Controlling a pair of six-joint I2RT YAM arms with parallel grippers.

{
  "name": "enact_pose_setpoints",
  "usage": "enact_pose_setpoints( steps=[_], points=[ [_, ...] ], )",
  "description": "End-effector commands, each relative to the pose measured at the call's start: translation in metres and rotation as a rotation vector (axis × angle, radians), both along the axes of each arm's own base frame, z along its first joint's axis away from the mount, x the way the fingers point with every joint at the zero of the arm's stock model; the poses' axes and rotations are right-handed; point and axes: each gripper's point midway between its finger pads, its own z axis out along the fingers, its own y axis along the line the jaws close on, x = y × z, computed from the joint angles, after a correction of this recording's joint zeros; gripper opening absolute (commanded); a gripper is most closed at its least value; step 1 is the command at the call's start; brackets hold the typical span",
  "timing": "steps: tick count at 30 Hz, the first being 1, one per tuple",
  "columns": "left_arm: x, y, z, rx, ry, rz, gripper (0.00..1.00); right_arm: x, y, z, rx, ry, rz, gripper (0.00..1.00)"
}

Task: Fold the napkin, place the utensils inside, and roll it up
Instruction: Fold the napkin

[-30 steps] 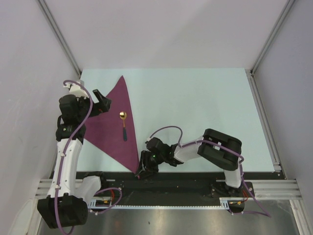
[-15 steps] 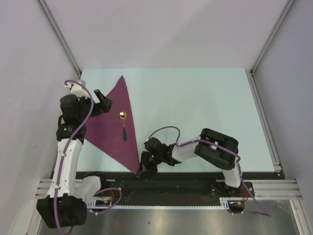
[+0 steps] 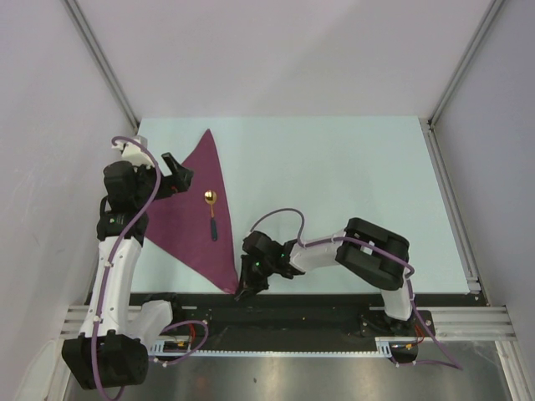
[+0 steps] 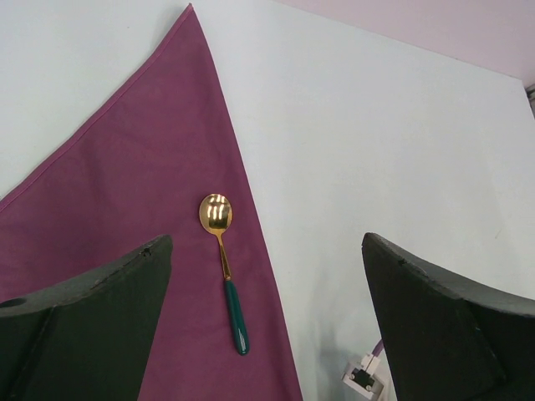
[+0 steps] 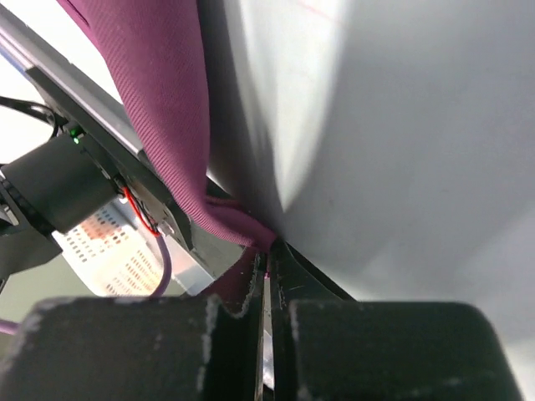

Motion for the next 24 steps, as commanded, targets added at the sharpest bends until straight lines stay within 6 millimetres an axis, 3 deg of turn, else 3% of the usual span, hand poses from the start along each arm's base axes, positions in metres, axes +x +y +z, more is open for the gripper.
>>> enact_pose_setpoints(
  steps=[1,8,11,17,23,24],
  points=[
    [-0.001,-0.005,0.009,-0.002,-0.039,-0.019,1.00,0.012,0.010,0.032,0.030,-0.112,0.008,0.00],
    [-0.001,-0.003,0.008,0.002,-0.036,-0.013,1.00,0.029,0.022,0.061,0.060,-0.187,0.004,0.00],
    [-0.001,-0.003,0.009,0.006,-0.038,-0.012,1.00,0.047,0.027,0.073,0.076,-0.237,-0.009,0.00],
    [-0.001,-0.002,0.008,0.009,-0.035,-0.009,1.00,0.112,0.026,0.081,0.101,-0.347,-0.066,0.00],
    [0.000,-0.001,0.006,0.016,-0.030,-0.001,1.00,0.184,0.039,0.105,0.205,-0.465,-0.101,0.00],
    [0.000,0.000,0.005,0.016,-0.027,0.001,1.00,0.192,0.042,0.096,0.201,-0.463,-0.097,0.00]
  ],
)
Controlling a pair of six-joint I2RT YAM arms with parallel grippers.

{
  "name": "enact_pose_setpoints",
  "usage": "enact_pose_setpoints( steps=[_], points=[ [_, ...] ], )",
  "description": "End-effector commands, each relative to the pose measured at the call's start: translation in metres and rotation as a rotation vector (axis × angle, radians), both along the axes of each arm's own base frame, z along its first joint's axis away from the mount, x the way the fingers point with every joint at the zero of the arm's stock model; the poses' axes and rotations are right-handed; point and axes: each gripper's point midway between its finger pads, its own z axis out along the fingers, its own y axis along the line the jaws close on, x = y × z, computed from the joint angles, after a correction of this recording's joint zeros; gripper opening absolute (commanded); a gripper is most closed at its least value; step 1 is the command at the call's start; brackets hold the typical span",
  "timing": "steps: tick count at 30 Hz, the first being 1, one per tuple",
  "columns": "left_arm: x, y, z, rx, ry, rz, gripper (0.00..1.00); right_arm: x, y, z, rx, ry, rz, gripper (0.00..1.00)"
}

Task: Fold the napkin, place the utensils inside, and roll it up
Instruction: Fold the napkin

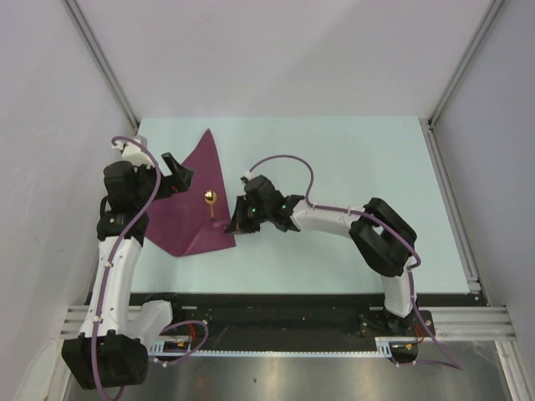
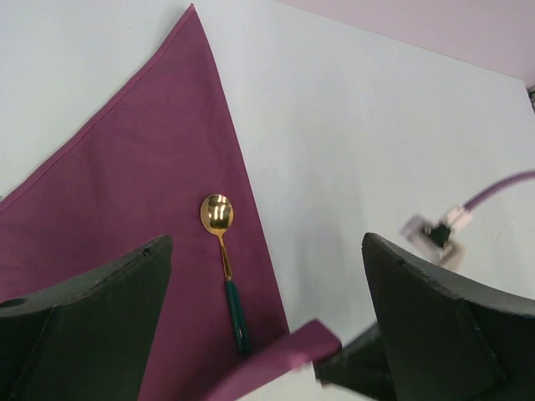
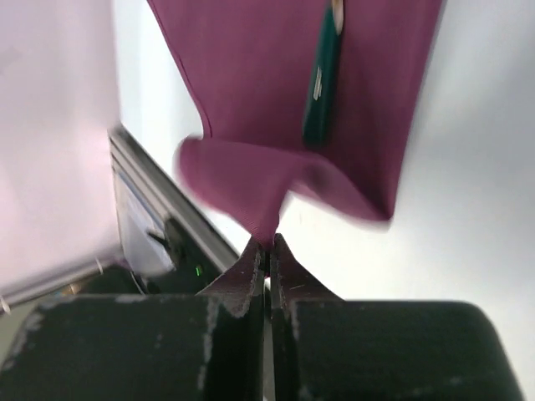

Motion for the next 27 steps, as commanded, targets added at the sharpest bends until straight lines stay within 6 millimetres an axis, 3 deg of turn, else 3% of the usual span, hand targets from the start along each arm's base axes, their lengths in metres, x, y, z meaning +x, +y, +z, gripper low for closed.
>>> enact_pose_setpoints(
  steps=[1,5,7,10,18,21,24,25,27],
  points=[
    [0.001,0.000,0.004,0.016,-0.022,0.001,1.00,0.049,0.022,0.017,0.090,-0.129,0.021,0.00],
    [0.001,0.001,0.003,0.018,-0.018,0.002,1.00,0.077,0.028,0.009,0.104,-0.155,0.018,0.00],
    [0.001,0.001,0.002,0.018,-0.015,0.003,1.00,0.084,0.029,-0.002,0.100,-0.146,0.021,0.00],
    [0.002,0.000,0.001,0.016,-0.010,0.000,1.00,0.095,0.033,-0.004,0.126,-0.161,0.024,0.00],
    [0.003,0.000,-0.002,0.015,-0.001,-0.003,1.00,0.106,0.054,0.026,0.245,-0.241,0.082,0.00],
    [0.003,0.000,-0.002,0.014,0.002,-0.001,1.00,0.115,0.060,0.027,0.252,-0.271,0.089,0.00],
    [0.003,0.000,-0.002,0.014,0.002,-0.004,1.00,0.124,0.064,0.016,0.243,-0.275,0.091,0.00],
    [0.004,0.001,-0.003,0.014,0.003,0.000,1.00,0.131,0.065,0.021,0.249,-0.287,0.085,0.00],
    [0.003,0.000,-0.004,0.013,0.005,-0.004,1.00,0.139,0.066,0.005,0.222,-0.290,0.077,0.00]
  ],
)
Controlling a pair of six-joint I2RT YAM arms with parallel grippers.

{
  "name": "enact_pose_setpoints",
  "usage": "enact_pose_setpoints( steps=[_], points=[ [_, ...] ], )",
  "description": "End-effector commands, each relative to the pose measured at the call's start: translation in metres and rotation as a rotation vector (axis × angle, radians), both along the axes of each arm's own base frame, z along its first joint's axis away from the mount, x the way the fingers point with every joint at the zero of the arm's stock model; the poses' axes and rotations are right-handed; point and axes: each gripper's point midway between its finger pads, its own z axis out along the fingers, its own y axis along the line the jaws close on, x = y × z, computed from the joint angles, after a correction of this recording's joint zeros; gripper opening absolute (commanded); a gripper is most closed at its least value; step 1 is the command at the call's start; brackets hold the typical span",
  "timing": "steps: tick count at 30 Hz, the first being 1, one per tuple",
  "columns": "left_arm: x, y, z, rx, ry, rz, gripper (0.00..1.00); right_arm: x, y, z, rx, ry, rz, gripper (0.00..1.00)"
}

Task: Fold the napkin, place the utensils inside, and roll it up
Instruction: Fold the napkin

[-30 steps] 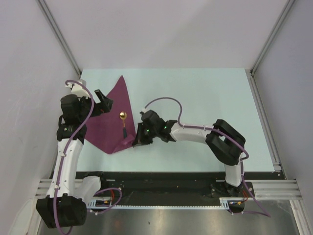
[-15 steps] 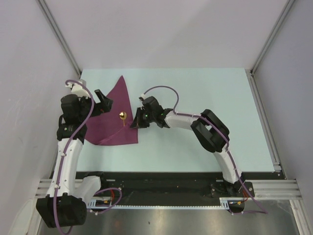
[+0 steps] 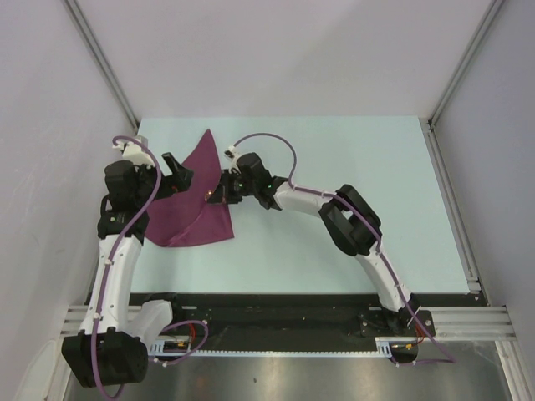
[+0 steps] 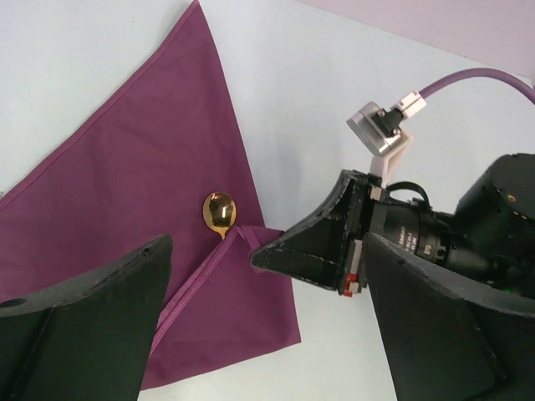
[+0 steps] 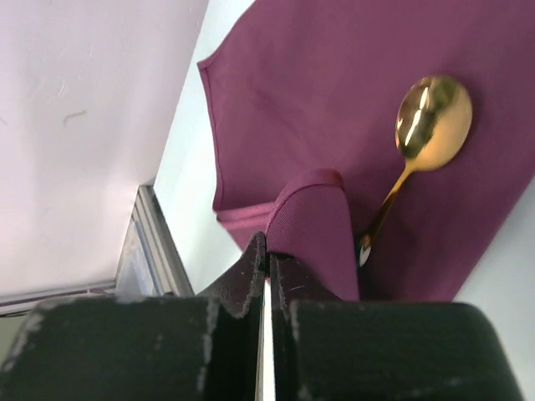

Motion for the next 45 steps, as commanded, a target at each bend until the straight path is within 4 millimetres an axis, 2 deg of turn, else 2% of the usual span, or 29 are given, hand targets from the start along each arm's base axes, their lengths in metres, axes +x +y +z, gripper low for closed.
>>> enact_pose_setpoints(
  steps=[1,3,5,6,8,10,11,15,21,29,31,32,34,38,42,45],
  points=[
    [0.002,-0.001,0.000,0.013,-0.008,-0.011,1.00,0.031,0.006,-0.005,0.004,-0.070,-0.011,0.00],
    [0.002,-0.002,0.001,0.011,-0.009,-0.013,1.00,0.037,0.005,-0.020,-0.017,-0.063,-0.014,0.00],
    [0.002,-0.003,0.000,0.010,-0.008,-0.016,1.00,0.045,0.006,-0.019,-0.005,-0.068,-0.012,0.00],
    [0.002,-0.003,0.001,0.009,-0.009,-0.015,1.00,0.046,0.007,-0.029,-0.012,-0.061,-0.008,0.00],
    [0.002,-0.002,-0.001,0.008,-0.004,-0.015,1.00,0.053,0.009,-0.026,0.001,-0.069,-0.005,0.00],
    [0.002,-0.002,0.000,0.008,-0.006,-0.015,1.00,0.056,0.010,-0.033,0.001,-0.062,-0.001,0.00],
    [0.002,-0.003,-0.001,0.008,-0.004,-0.017,1.00,0.059,0.012,-0.028,0.012,-0.071,0.002,0.00],
    [0.002,-0.003,-0.001,0.008,-0.004,-0.017,1.00,0.060,0.014,-0.028,0.026,-0.075,0.017,0.00],
    [0.003,-0.003,-0.001,0.007,-0.003,-0.017,1.00,0.051,0.021,-0.022,0.067,-0.084,0.071,0.00],
    [0.002,-0.003,-0.002,0.006,-0.001,-0.018,1.00,0.052,0.026,-0.027,0.083,-0.081,0.088,0.00],
    [0.002,-0.003,-0.001,0.007,-0.004,-0.018,1.00,0.054,0.027,-0.034,0.081,-0.072,0.089,0.00],
    [0.003,-0.003,-0.001,0.007,-0.003,-0.018,1.00,0.056,0.029,-0.028,0.094,-0.080,0.095,0.00],
    [0.002,-0.004,0.000,0.007,-0.004,-0.020,1.00,0.057,0.031,-0.031,0.091,-0.076,0.097,0.00],
    [0.003,-0.002,-0.002,0.009,0.002,-0.013,1.00,0.067,0.027,-0.031,0.086,-0.081,0.053,0.00],
    [0.003,-0.002,-0.003,0.009,0.003,-0.015,1.00,0.070,0.022,-0.036,0.078,-0.067,0.034,0.00],
    [0.003,-0.003,-0.003,0.008,0.003,-0.017,1.00,0.070,0.017,-0.031,0.089,-0.068,0.027,0.03]
  ],
)
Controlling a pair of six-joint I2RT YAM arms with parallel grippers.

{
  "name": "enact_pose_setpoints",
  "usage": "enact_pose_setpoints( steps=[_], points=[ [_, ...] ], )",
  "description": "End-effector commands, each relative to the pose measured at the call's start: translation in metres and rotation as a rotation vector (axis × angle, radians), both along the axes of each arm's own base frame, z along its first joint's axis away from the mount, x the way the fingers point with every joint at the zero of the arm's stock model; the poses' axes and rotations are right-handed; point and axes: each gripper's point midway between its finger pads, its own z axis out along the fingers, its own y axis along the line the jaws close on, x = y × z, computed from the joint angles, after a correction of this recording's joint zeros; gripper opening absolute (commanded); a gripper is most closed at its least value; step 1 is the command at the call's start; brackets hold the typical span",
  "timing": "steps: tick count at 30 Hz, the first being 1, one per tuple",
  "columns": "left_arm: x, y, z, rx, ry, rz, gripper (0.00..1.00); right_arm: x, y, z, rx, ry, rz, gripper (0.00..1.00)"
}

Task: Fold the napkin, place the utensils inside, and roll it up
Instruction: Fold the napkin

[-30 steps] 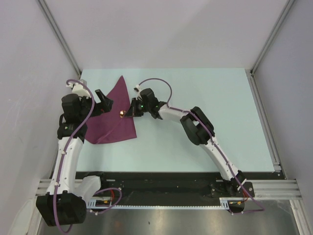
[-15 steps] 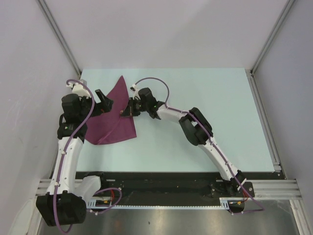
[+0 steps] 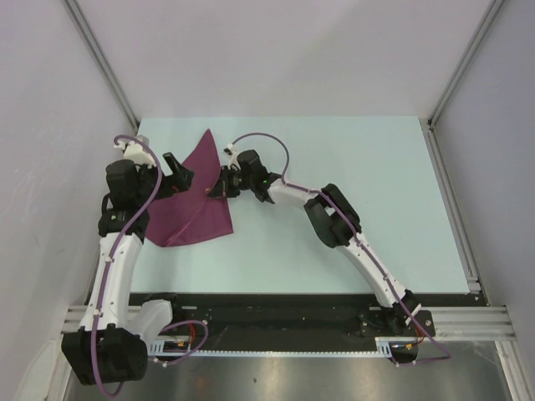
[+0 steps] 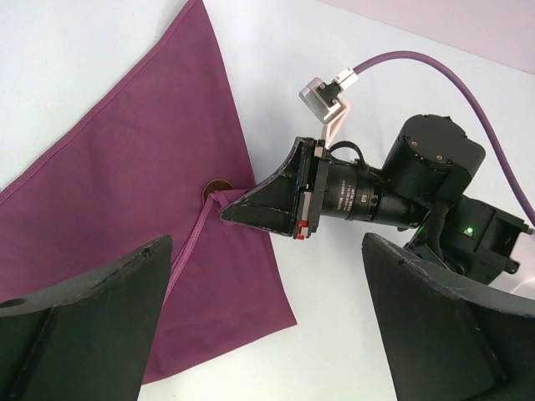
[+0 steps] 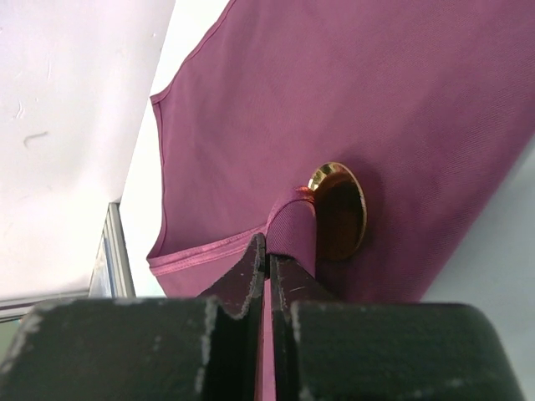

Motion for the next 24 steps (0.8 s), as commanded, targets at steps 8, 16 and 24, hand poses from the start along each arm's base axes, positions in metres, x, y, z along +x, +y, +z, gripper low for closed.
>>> enact_pose_setpoints(
  steps=[8,16,24],
  points=[
    [0.000,-0.003,0.003,0.009,-0.014,-0.018,1.00,0.008,-0.014,0.071,0.135,-0.110,0.037,0.65],
    [0.000,-0.004,0.003,0.007,-0.016,-0.023,1.00,0.008,-0.060,0.075,0.051,-0.157,-0.019,0.77],
    [0.000,-0.004,0.003,0.005,-0.016,-0.024,1.00,0.003,-0.069,0.022,-0.035,-0.036,-0.025,0.71]
  ],
)
